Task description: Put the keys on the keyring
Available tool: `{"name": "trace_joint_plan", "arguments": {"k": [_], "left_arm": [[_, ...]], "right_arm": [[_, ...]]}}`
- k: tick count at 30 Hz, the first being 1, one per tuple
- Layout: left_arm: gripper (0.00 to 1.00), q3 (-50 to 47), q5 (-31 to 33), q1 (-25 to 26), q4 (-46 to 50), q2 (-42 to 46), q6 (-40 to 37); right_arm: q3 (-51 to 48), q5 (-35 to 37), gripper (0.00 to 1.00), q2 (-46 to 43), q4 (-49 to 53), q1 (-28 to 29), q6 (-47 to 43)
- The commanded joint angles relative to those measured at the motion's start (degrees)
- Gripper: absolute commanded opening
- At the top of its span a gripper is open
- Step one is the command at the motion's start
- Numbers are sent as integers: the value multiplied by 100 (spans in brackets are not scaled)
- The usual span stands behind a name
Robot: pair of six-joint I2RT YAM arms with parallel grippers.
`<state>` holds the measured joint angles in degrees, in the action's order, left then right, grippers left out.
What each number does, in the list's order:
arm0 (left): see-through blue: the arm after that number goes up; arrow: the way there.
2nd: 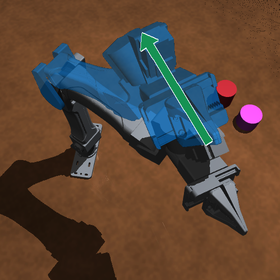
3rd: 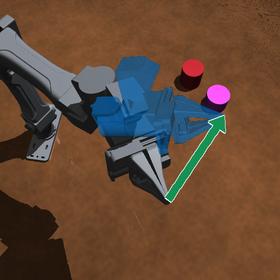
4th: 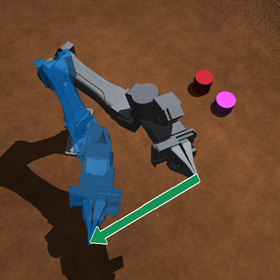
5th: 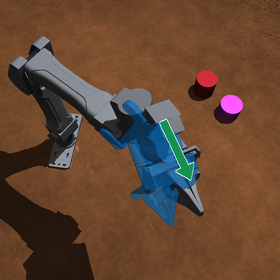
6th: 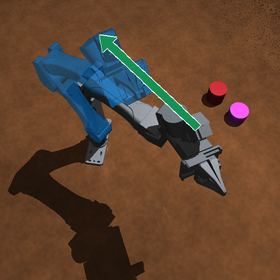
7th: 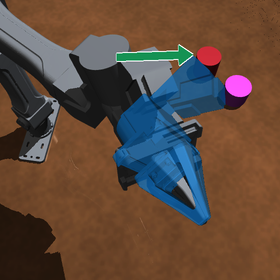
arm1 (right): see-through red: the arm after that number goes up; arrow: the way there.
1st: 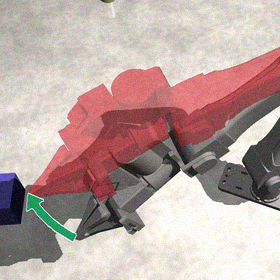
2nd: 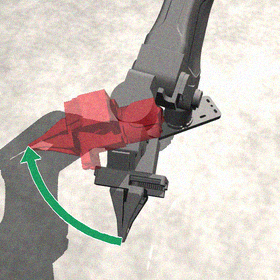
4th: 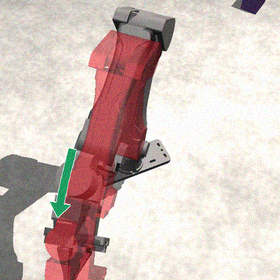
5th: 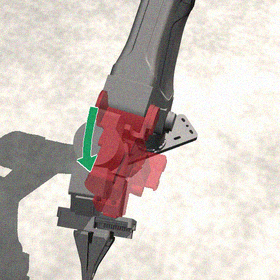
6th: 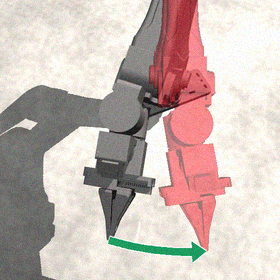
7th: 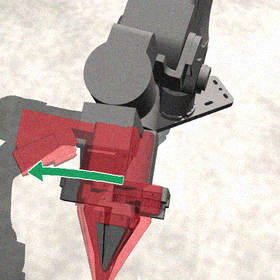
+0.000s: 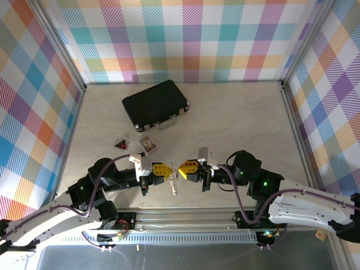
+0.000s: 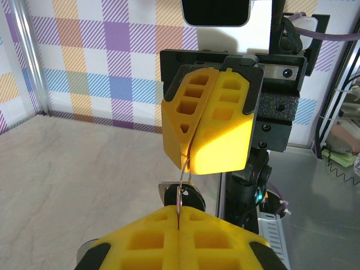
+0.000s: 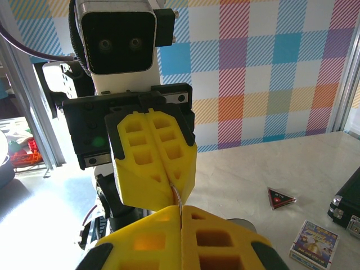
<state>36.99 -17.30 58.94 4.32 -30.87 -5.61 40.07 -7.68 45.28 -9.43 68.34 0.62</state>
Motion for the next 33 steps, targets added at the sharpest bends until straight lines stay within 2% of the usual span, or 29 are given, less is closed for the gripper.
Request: {"name": "trace_joint_plan", "arguments": {"k": [1,33], "left_arm": [[0,36,-19,-38,-252,78,-53],[0,142,-54,-38,-131,46,-101]], "right_arm": [[-55,48,0,-63,-228,31,-87],[39,-181,0,85,-173,31,-190]]}}
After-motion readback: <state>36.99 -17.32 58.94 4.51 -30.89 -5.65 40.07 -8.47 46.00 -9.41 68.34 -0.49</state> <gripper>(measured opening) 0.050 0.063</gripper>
